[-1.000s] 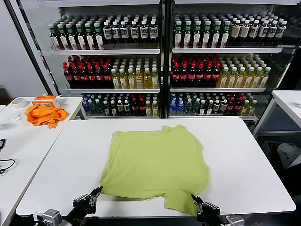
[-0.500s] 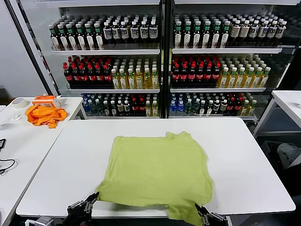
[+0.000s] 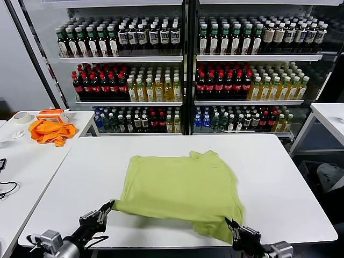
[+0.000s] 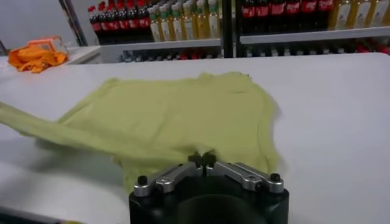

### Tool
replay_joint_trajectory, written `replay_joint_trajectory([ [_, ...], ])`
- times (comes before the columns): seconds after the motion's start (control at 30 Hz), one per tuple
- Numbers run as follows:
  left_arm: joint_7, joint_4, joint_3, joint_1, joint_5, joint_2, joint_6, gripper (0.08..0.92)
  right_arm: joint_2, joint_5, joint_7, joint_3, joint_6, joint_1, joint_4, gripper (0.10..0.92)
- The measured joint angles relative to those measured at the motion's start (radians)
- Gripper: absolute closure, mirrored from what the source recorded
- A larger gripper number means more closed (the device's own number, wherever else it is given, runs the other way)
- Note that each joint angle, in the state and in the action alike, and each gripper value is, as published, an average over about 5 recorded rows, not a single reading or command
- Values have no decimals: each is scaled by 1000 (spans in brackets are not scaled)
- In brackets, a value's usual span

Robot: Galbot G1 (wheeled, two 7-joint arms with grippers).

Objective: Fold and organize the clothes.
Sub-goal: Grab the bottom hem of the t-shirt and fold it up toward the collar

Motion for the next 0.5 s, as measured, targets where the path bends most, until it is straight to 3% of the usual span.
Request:
replay_joint_trajectory([
  [0.5, 31, 220, 135, -236, -5, 3, -17, 915, 30, 42, 21, -122, -45, 276, -177, 921],
])
